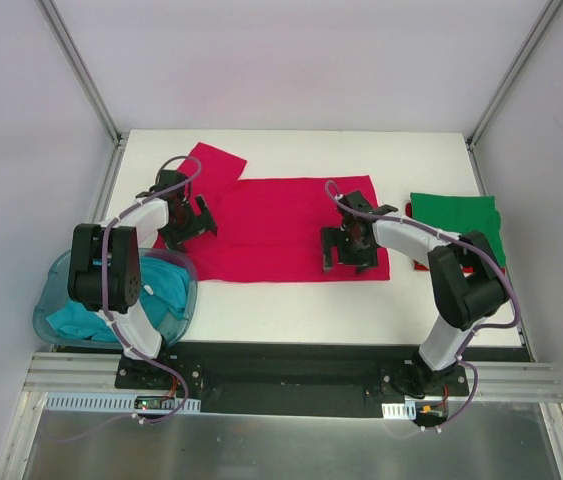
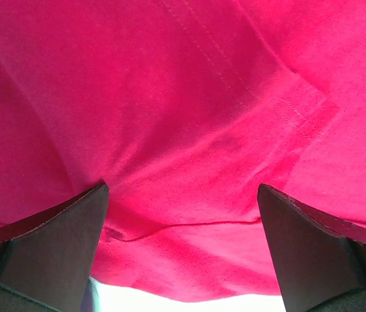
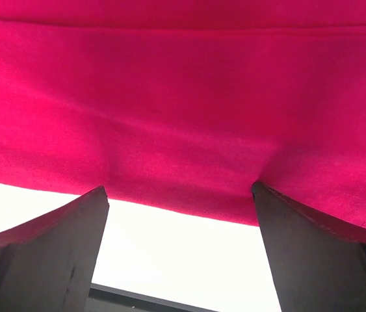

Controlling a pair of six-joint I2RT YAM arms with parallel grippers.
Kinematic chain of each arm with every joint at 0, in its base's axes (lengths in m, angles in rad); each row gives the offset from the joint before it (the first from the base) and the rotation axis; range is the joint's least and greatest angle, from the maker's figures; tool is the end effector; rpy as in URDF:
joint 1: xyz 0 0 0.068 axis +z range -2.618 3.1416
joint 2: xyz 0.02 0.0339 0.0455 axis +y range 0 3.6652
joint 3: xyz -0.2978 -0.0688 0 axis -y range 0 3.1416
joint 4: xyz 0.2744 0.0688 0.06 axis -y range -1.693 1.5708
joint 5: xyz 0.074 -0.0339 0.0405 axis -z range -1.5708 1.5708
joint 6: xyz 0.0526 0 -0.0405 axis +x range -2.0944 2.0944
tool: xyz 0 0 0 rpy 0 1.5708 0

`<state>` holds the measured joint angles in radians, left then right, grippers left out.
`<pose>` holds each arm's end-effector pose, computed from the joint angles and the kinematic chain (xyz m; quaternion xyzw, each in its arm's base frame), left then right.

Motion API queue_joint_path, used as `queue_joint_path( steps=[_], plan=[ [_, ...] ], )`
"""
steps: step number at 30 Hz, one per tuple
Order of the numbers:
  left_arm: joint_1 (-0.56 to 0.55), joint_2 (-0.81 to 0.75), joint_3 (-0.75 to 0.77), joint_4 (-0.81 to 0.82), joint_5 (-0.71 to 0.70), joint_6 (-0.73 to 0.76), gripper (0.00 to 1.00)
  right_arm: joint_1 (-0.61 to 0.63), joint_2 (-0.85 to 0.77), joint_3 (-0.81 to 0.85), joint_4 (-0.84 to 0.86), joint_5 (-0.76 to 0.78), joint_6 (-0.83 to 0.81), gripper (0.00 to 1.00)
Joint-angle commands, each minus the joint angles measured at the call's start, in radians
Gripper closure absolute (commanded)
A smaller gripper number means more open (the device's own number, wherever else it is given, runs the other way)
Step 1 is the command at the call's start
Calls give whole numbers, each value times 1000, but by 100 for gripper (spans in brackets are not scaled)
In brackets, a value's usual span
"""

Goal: Fold and stack the t-shirts
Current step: Fold the flattened tshirt in 1/3 of the way, then grap the side of the flattened tshirt furthest away from the robot with both arms

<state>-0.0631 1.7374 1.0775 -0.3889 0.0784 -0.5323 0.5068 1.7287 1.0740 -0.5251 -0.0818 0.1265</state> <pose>0.3850 -0.0285 0.1768 -0.2146 0.9413 -0.1118 0.2354 0.3207 0.1830 0.1712 -0.1931 0.9610 0.0986 0.1720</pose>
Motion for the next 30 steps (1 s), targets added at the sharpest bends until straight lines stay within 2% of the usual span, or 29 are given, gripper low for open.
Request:
queue_joint_path(
  steps=[1, 9, 13, 17, 21, 24, 27, 29, 30],
  plan=[
    [23, -42, -18, -91, -72, 40, 1, 4, -6, 16, -67, 23, -19, 4],
    [22, -50, 151, -90, 84, 87, 1, -19, -28, 194, -139, 62, -67, 4],
    [22, 3, 269, -99, 152, 110, 1, -53, 14, 283, -150, 39, -80, 4],
    [25, 92, 451, -130, 124, 132, 1, -114, 81, 440, -184, 22, -103, 4],
    [31, 278, 775, -160, 87, 143, 1, -200, 149, 556, -176, -13, -91, 4],
    [40, 485, 1077, -205, 101, 141, 1, -234, 201, 624, -159, -21, -96, 4],
    [48, 678, 1355, -219, 42, 163, 1, -258, 250, 670, -156, -48, -111, 4],
    [42, 793, 1525, -171, 38, 309, 1, -267, 265, 676, -153, -52, -119, 4],
    [36, 809, 1533, -116, -24, 357, 1, -271, 273, 675, -151, -52, -119, 4]
  ],
)
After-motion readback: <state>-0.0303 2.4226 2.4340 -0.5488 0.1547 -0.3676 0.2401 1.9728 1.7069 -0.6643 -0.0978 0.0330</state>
